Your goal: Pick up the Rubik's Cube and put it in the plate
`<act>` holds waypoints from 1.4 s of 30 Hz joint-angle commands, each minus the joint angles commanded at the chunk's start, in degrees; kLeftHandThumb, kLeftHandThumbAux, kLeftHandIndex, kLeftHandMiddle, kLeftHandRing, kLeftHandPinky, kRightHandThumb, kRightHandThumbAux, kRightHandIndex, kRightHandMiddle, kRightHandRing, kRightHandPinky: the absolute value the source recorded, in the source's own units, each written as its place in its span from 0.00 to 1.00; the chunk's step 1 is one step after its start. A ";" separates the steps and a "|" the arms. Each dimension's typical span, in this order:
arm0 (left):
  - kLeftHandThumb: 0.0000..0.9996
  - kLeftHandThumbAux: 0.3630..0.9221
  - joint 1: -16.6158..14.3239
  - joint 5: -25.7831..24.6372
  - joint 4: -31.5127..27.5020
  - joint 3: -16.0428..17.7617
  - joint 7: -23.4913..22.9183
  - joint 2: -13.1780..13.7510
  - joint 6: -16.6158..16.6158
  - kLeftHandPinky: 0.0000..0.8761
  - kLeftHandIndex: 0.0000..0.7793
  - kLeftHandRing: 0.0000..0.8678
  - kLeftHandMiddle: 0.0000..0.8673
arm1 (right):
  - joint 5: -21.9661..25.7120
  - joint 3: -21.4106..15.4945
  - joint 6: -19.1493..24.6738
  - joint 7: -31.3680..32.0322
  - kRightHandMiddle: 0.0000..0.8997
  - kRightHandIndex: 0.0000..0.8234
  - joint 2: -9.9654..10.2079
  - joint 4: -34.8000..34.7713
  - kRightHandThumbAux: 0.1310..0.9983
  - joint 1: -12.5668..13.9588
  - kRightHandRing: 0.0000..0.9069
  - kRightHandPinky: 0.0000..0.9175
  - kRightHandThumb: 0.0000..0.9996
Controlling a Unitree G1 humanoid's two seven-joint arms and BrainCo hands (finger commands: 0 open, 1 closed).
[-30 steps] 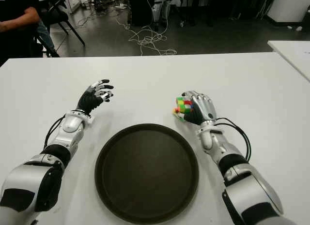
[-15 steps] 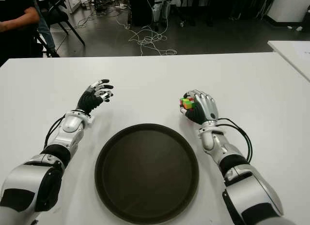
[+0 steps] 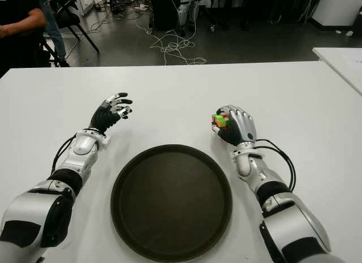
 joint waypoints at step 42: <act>0.20 0.58 -0.70 -0.17 0.65 0.28 0.23 -0.61 1.25 0.42 0.24 0.38 0.32 | -5.63 0.64 -4.45 -5.27 0.62 0.47 -0.24 -25.64 0.65 6.25 0.71 0.72 0.83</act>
